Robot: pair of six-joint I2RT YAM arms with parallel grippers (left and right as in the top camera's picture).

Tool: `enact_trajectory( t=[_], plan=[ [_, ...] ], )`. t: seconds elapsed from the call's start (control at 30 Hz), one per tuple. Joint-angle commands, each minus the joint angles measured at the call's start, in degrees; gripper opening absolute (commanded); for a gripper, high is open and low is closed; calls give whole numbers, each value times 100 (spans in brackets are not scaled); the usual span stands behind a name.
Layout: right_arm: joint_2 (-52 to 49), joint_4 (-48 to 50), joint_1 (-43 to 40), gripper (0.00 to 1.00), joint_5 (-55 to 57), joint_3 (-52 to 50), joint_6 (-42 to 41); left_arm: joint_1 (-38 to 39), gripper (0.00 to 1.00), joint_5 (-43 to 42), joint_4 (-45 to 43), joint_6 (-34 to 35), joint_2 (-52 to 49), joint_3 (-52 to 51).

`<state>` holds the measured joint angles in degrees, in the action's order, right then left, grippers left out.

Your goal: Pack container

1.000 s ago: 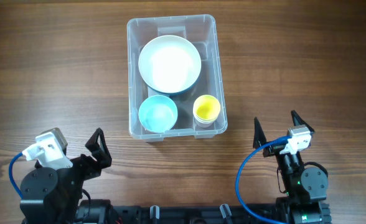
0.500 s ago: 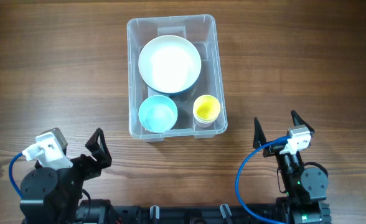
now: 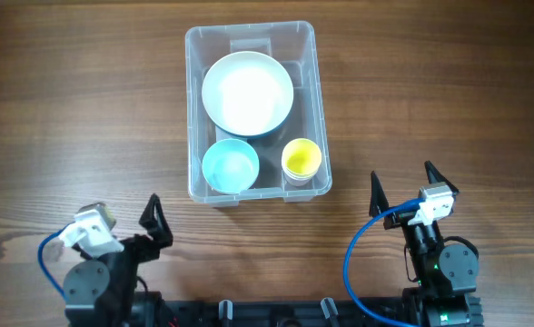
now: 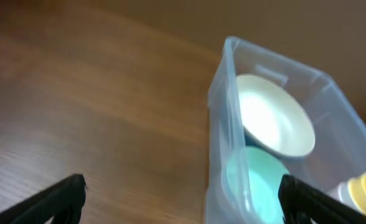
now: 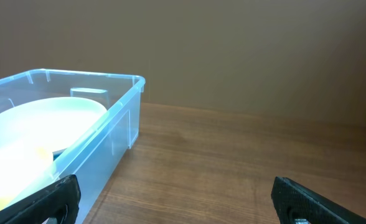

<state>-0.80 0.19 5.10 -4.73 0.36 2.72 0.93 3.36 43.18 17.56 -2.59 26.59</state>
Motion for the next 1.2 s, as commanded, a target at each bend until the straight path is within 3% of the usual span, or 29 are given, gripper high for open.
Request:
enact_trajectory(
  t=[0.0, 0.17, 0.33, 0.57, 1.17],
  plan=[
    [0, 13, 2, 100, -46, -7, 26, 9, 100, -15, -1082, -240, 234, -813],
    [0, 13, 2, 100, -46, -7, 28, 9, 100, -269, -3307, -1054, 243, -1818],
    [0, 13, 2, 100, -46, -7, 28, 9, 100, -658, -4310, -1996, 243, -2334],
    [0, 13, 2, 100, -46, -7, 28, 9, 100, -807, -3912, -1971, 243, -2627],
    [0, 13, 2, 100, -46, -7, 26, 9, 100, -870, -3928, -1971, 232, -2627]
  ],
)
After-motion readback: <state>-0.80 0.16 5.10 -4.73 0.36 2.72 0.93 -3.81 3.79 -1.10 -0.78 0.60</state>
